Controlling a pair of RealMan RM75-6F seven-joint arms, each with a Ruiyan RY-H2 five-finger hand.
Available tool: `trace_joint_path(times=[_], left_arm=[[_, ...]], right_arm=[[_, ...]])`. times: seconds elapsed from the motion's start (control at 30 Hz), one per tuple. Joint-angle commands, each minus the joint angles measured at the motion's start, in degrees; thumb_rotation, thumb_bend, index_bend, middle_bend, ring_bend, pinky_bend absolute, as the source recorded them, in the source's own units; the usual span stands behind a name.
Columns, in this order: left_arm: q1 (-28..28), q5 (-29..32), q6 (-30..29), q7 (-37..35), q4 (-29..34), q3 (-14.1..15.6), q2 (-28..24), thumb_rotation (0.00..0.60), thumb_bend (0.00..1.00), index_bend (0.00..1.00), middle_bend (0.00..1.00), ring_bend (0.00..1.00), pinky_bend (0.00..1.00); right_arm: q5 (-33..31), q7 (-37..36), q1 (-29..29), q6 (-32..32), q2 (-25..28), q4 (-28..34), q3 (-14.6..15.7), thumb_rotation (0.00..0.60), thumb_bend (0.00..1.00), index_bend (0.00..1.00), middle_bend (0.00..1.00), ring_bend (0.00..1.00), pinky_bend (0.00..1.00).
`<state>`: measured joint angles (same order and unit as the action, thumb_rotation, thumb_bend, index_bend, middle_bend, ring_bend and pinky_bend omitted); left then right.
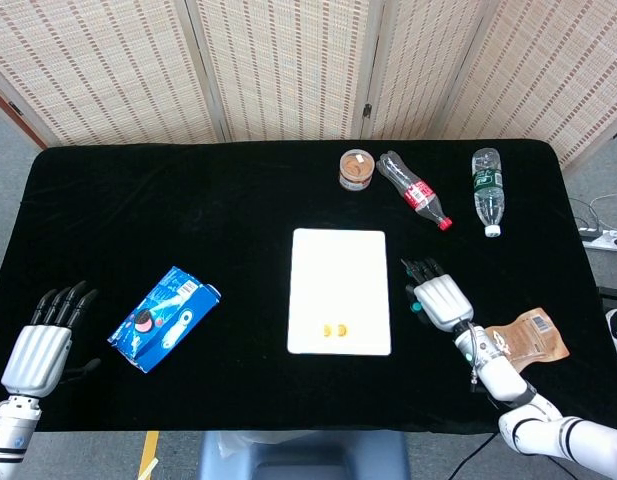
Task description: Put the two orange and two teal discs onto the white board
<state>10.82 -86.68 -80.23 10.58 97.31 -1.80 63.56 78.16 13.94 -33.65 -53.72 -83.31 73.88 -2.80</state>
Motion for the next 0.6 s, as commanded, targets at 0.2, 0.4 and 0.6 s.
trace_joint_path(times=[0.2, 0.4, 0.6], left_arm=[[-0.2, -0.3, -0.5, 0.2, 0.4, 0.1, -0.2, 0.600, 0.16, 0.00, 0.00, 0.01, 0.00], [-0.6, -0.3, -1.0, 0.1, 0.4, 0.2, -0.6, 0.600, 0.16, 0.00, 0.00, 0.01, 0.00], [-1.1, -0.1, -1.4, -0.6, 0.1, 0.3, -1.0, 0.600, 0.16, 0.00, 0.00, 0.01, 0.00]], right_arm=[[-0.3, 3.3, -5.2, 2.9, 1.5, 7.2, -3.8, 0.600, 0.43, 0.54, 0.00, 0.00, 0.00], [-3.6, 8.8, -10.0, 6.5, -2.0, 7.9, -6.4, 0.600, 0.43, 0.54, 0.00, 0.00, 0.00], [-7.4, 13.5, -14.0, 9.3, -5.5, 6.2, -7.8, 0.600, 0.43, 0.54, 0.00, 0.00, 0.00]])
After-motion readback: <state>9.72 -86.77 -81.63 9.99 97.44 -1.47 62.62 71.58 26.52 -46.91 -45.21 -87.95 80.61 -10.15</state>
